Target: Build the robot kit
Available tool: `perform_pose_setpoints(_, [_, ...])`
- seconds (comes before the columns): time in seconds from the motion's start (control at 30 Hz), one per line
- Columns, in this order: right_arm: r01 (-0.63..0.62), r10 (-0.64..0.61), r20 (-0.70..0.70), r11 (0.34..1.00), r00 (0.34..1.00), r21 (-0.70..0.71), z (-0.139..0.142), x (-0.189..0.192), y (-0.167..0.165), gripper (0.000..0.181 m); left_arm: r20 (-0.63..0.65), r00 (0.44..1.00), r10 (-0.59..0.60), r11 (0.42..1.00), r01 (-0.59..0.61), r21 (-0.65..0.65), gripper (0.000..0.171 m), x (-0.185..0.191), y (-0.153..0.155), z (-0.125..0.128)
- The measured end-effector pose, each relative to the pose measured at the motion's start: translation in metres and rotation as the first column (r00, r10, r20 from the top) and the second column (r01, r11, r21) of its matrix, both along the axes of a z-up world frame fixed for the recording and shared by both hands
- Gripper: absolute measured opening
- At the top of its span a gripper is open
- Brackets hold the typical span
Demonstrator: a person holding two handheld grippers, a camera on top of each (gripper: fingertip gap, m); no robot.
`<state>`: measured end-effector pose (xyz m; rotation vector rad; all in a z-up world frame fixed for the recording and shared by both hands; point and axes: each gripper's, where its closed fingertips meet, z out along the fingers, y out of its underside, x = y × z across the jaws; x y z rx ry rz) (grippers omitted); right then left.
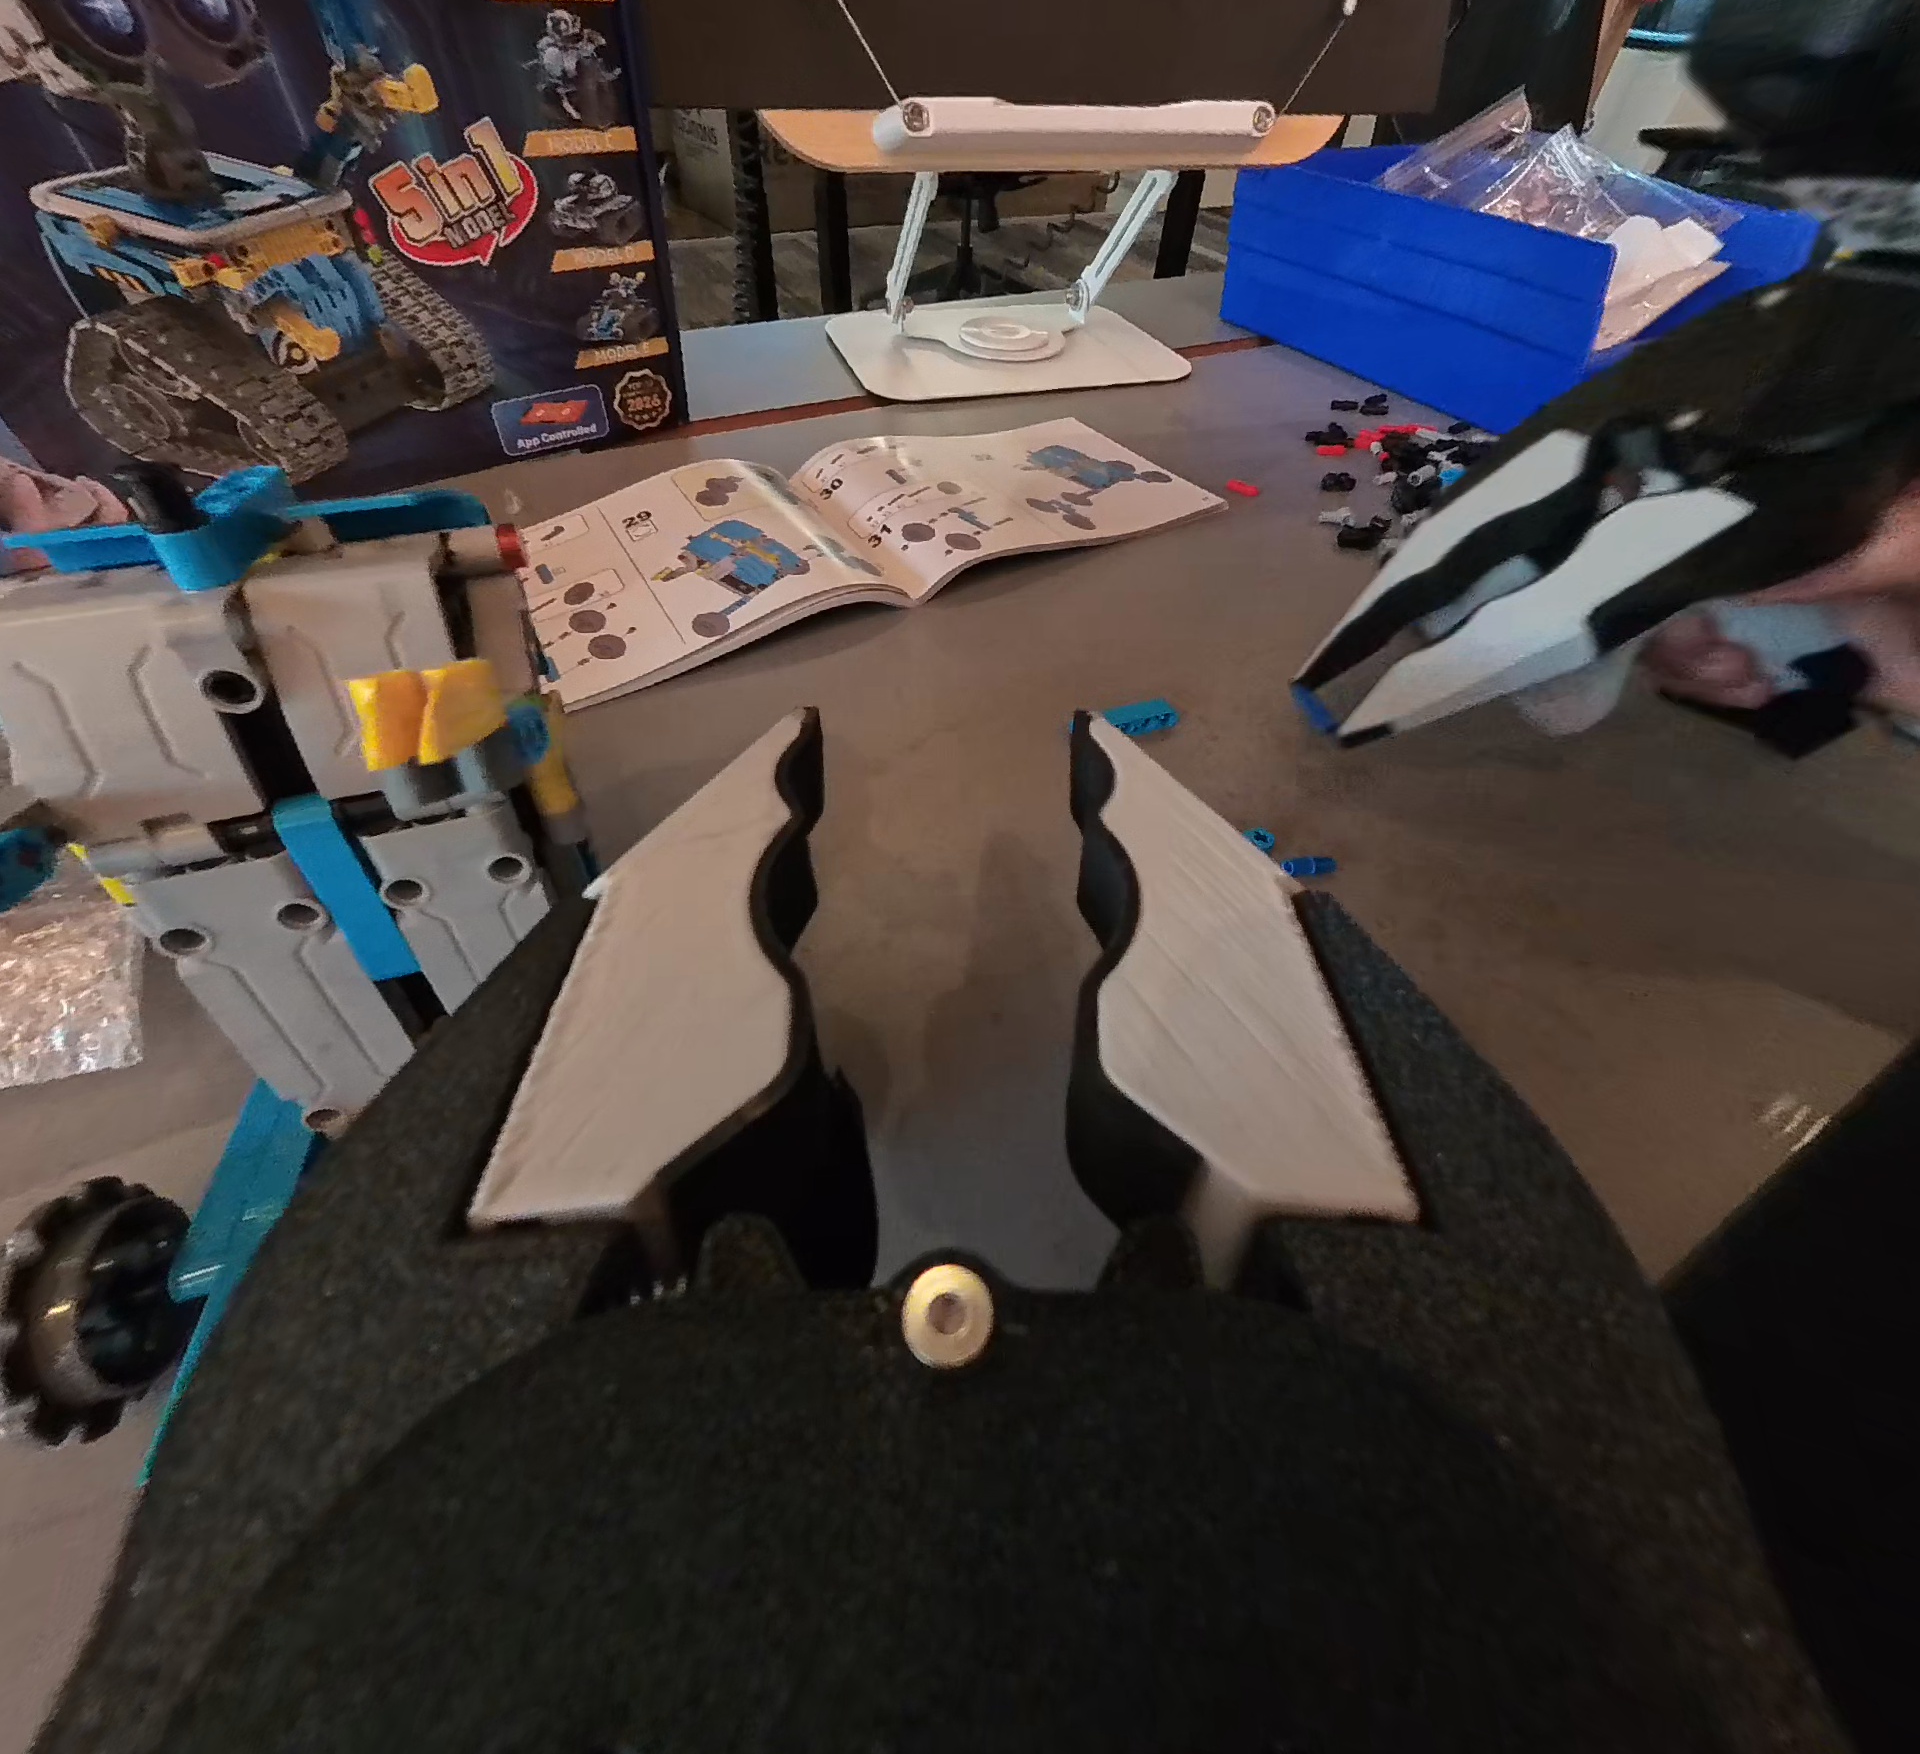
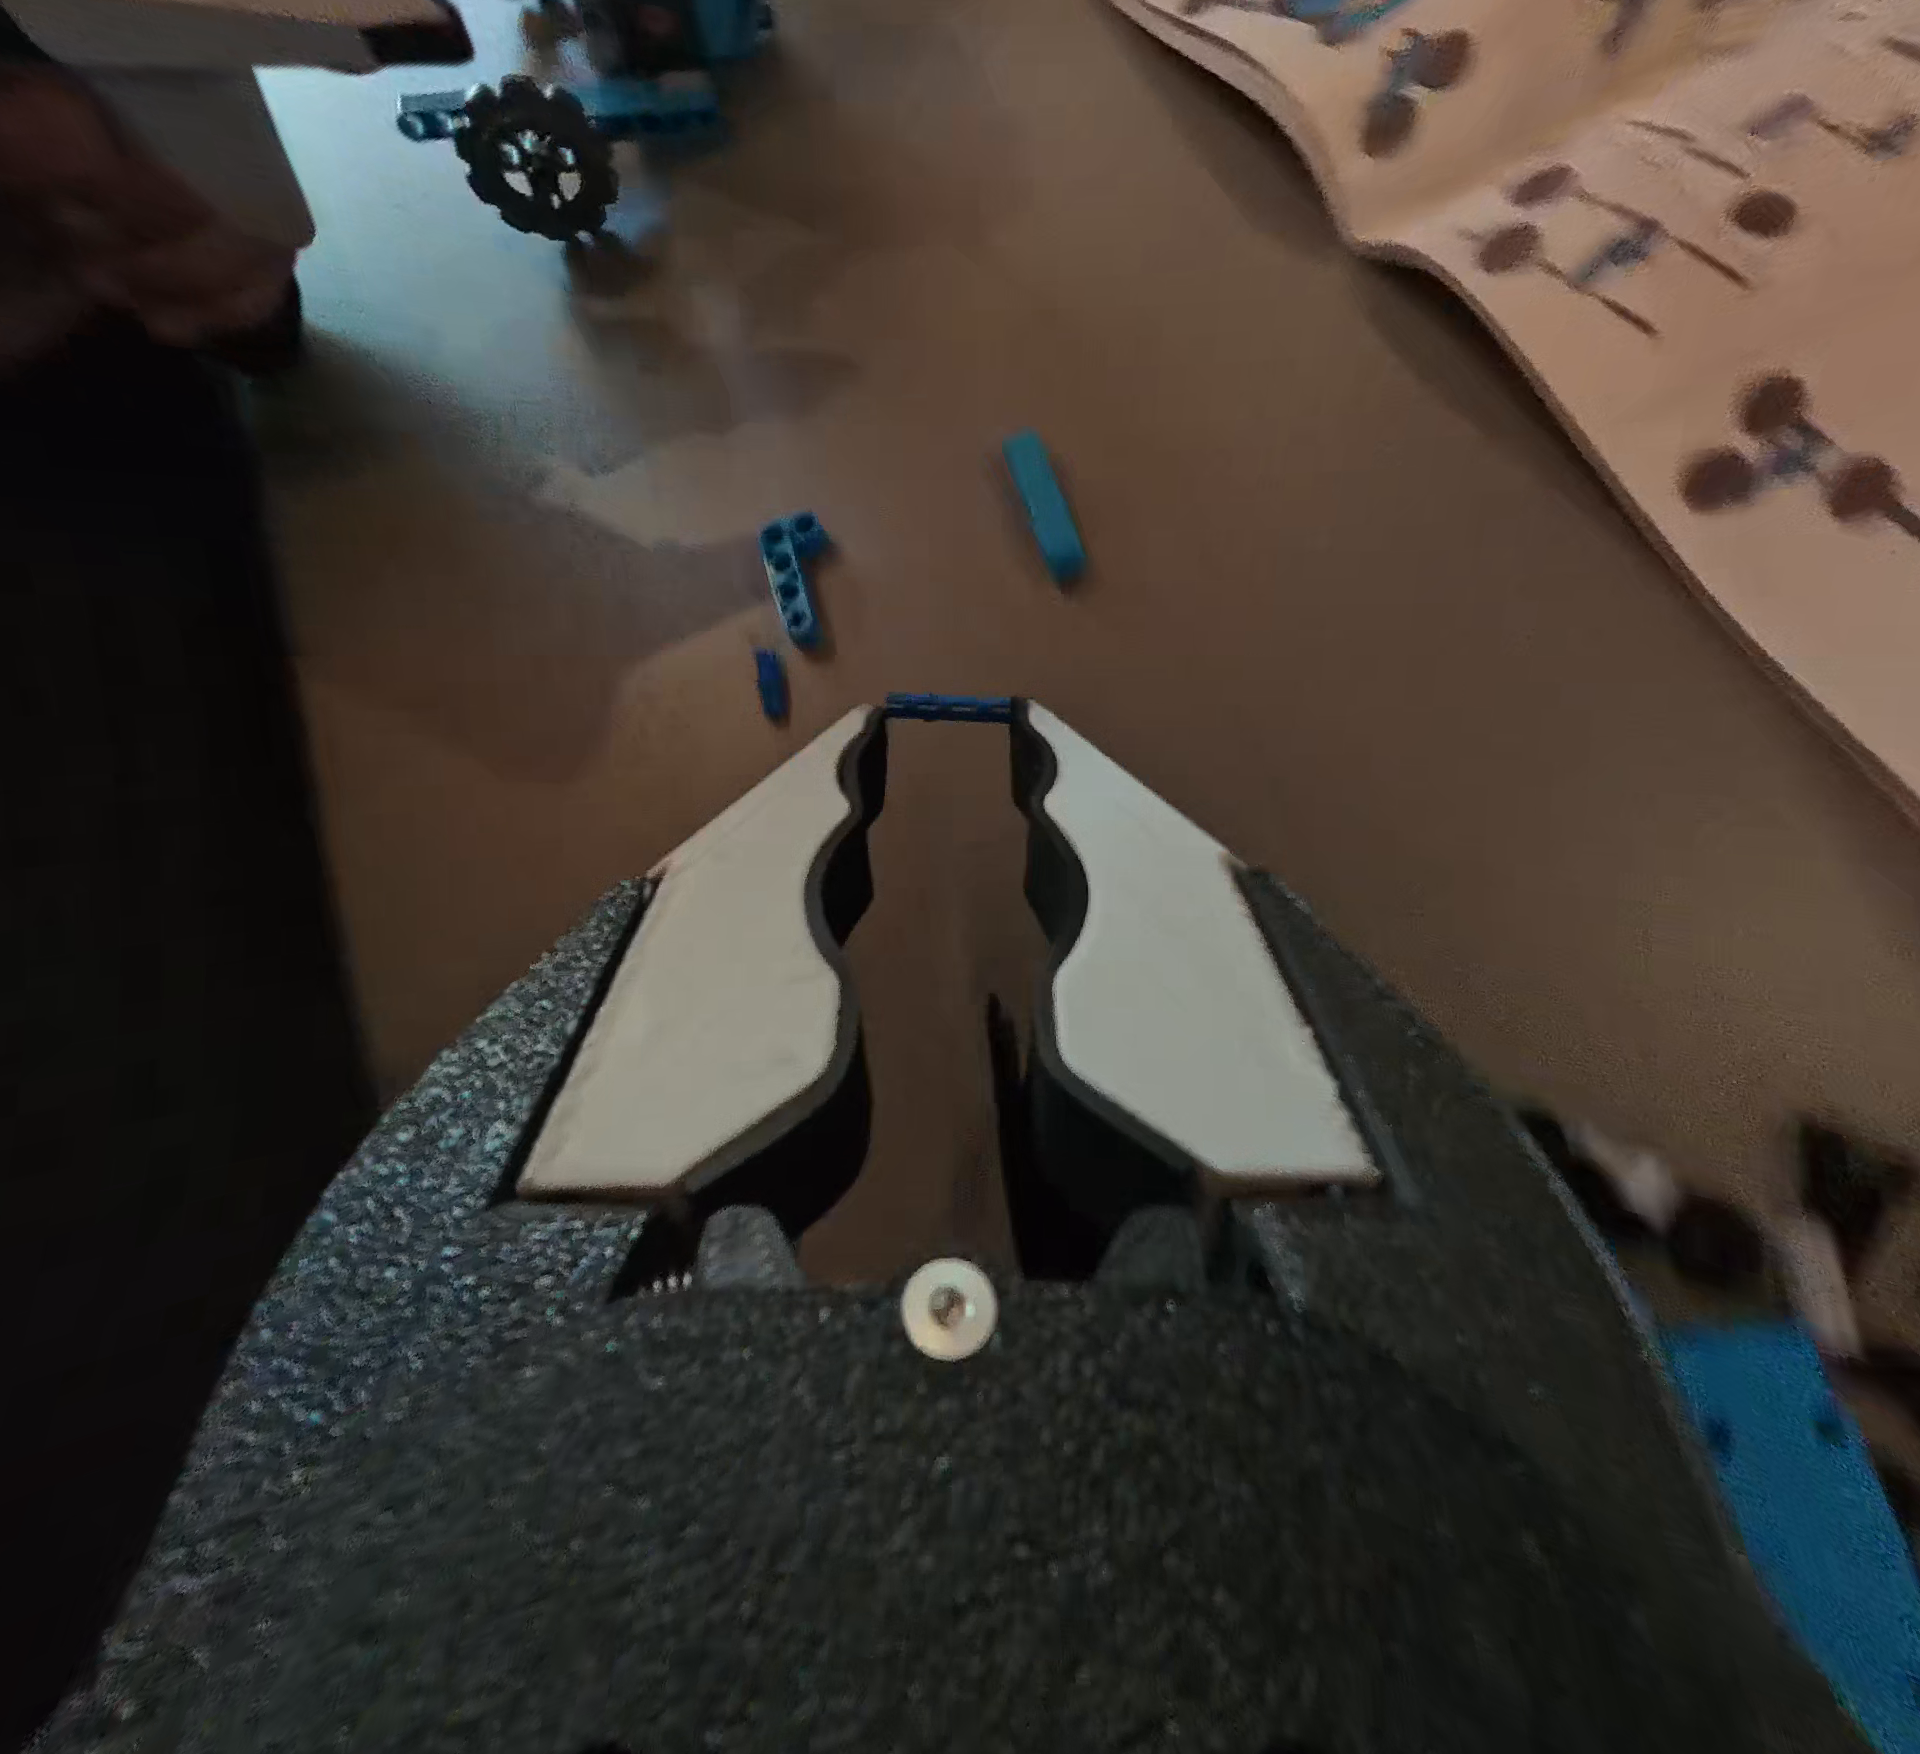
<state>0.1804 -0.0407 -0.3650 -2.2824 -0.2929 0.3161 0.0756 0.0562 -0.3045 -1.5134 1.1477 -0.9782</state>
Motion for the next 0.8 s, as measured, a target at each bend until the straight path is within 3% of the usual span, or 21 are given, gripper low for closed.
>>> perform_pose_setpoints(0.13, [-0.109, 0.117, 0.093, 0.99, 0.989, -0.093, -0.025, -0.016, 0.014, 0.024, 0.001, 1.0, 0.009, 1.0, -0.009, -0.012, 0.048, 0.002, 0.003, 0.0])
perform_pose_setpoints(0.4, [-0.09, 0.094, 0.124, 0.995, 0.988, -0.037, -0.027, -0.017, 0.013, 0.026, 0.0, 1.0, -0.029, 0.999, 0.029, -0.029, 0.048, 0.014, -0.002, -0.002])
perform_pose_setpoints(0.43, [-0.095, 0.1, 0.117, 0.994, 0.988, -0.044, -0.027, -0.016, 0.012, 0.032, 0.003, 1.0, -0.03, 0.999, 0.03, -0.028, 0.047, 0.013, -0.002, -0.001])
perform_pose_setpoints(0.47, [-0.095, 0.099, 0.099, 0.995, 0.99, -0.039, -0.024, -0.016, 0.013, 0.043, 0.006, 1.0, -0.03, 0.999, 0.03, -0.028, 0.047, 0.013, -0.002, -0.001])
perform_pose_setpoints(0.63, [-0.025, 0.048, -0.193, 0.992, 0.98, 0.122, 0.024, -0.01, 0.028, 0.051, 0.014, 0.999, -0.033, 0.999, 0.034, -0.035, 0.047, 0.013, -0.002, 0.0])
perform_pose_setpoints(0.73, [-0.013, 0.046, -0.251, 0.991, 0.967, 0.134, 0.029, -0.008, 0.036, 0.063, 0.012, 0.999, -0.044, 0.998, 0.045, -0.035, 0.047, 0.013, -0.004, 0.0])
perform_pose_setpoints(0.8, [-0.044, 0.085, -0.29, 0.988, 0.953, 0.145, 0.032, -0.017, 0.04, 0.057, 0.016, 0.999, -0.049, 0.998, 0.05, -0.033, 0.047, 0.013, -0.005, 0.0])
